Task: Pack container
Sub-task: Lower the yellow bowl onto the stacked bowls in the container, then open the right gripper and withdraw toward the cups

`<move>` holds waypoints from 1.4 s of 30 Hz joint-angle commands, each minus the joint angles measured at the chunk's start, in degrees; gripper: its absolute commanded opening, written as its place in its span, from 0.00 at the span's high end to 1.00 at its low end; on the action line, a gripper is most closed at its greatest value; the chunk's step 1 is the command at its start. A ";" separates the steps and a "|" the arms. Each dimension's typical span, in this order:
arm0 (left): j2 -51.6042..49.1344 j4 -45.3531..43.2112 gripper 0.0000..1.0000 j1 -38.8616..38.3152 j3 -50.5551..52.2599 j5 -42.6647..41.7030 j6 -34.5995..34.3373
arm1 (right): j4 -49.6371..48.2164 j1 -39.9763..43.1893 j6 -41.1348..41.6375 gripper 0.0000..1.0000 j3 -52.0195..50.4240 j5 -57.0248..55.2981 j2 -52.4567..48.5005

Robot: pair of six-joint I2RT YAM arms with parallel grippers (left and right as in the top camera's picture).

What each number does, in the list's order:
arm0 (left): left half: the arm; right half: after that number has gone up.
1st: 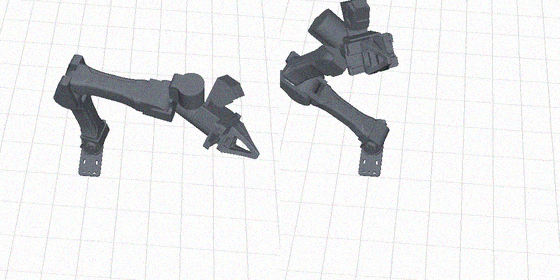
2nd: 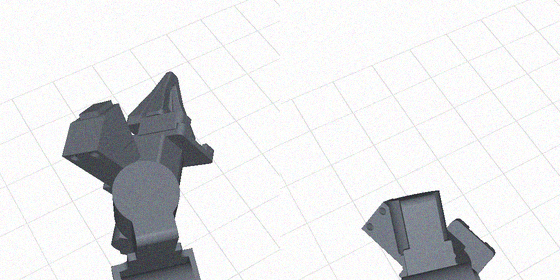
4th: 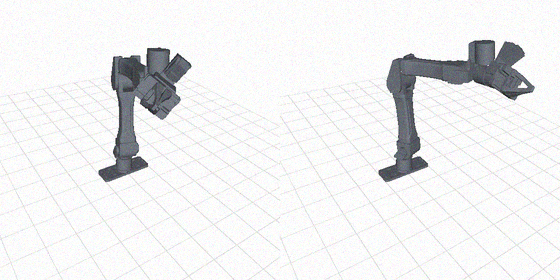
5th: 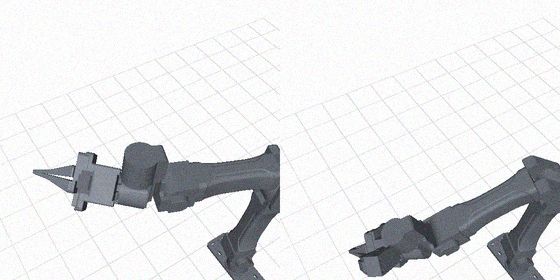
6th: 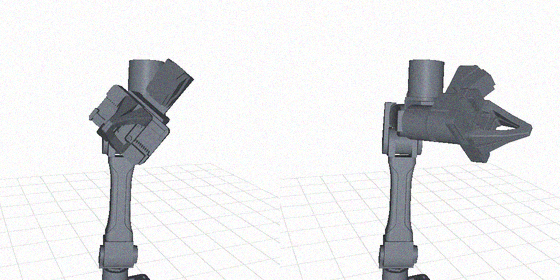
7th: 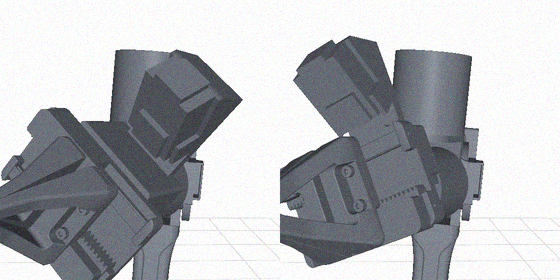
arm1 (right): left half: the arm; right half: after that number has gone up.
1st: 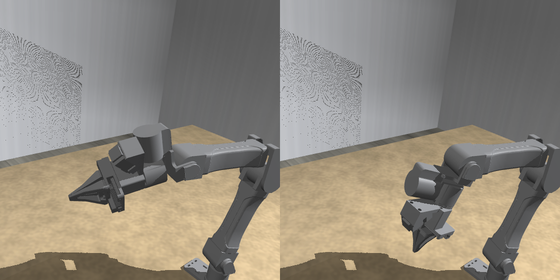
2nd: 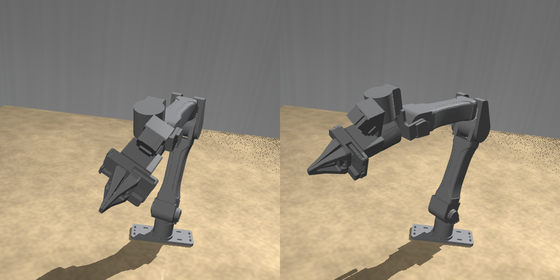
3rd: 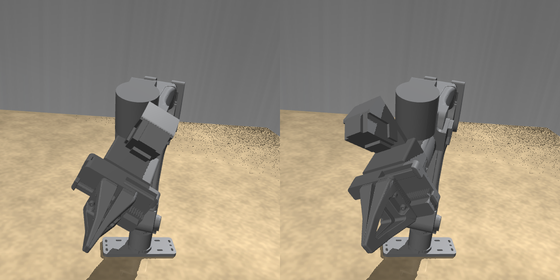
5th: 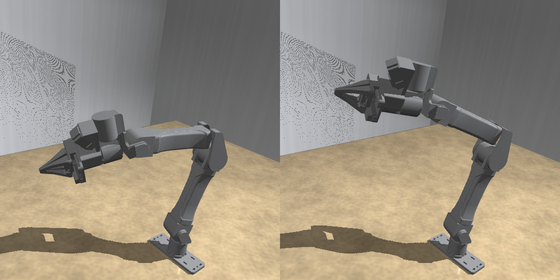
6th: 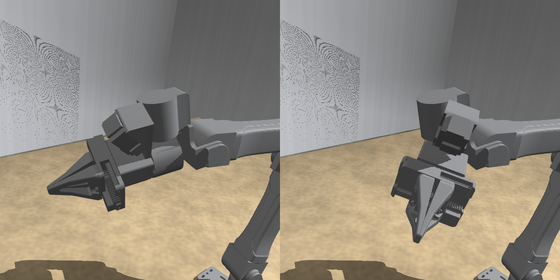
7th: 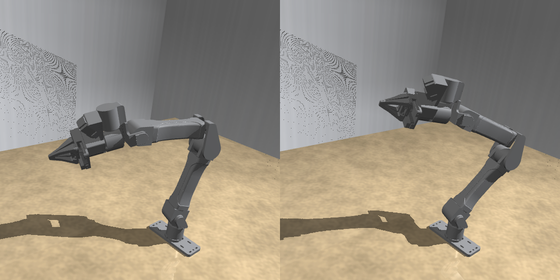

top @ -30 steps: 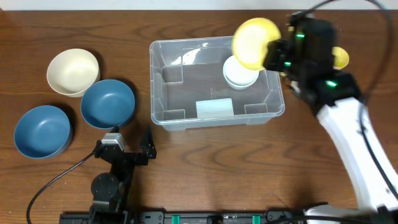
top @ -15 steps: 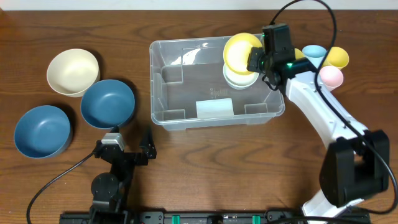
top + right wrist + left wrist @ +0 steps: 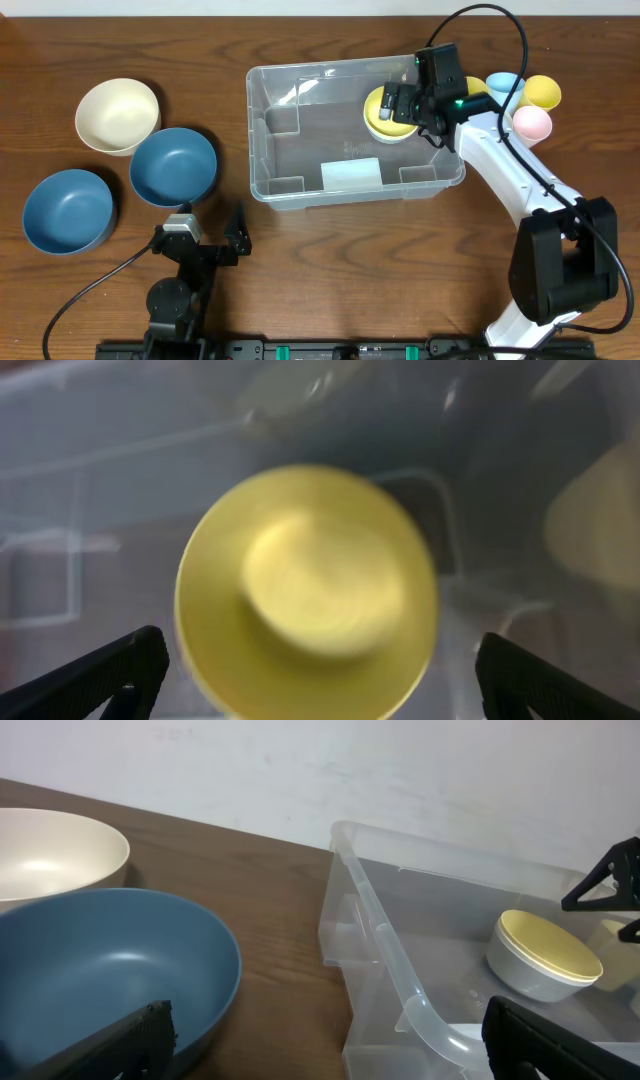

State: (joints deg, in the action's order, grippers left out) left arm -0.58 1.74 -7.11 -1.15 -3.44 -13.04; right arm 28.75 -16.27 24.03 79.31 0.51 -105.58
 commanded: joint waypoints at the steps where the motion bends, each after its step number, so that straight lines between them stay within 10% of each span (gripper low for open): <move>1: 0.35 2.10 0.02 0.35 0.92 0.17 1.16 | 2.56 -0.31 -0.59 0.01 4.22 3.50 0.24; 15: 0.35 2.10 0.02 0.35 0.92 0.17 1.16 | 26.69 1.46 1.49 0.01 23.82 -2.49 3.69; 42: 0.35 2.10 0.02 0.35 0.92 0.17 1.16 | 49.44 14.45 3.17 0.01 13.73 -12.81 3.85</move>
State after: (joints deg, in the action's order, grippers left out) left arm -0.58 1.74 -7.11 -1.15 -3.44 -13.04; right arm 78.56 -2.04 26.57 96.14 -10.79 -102.35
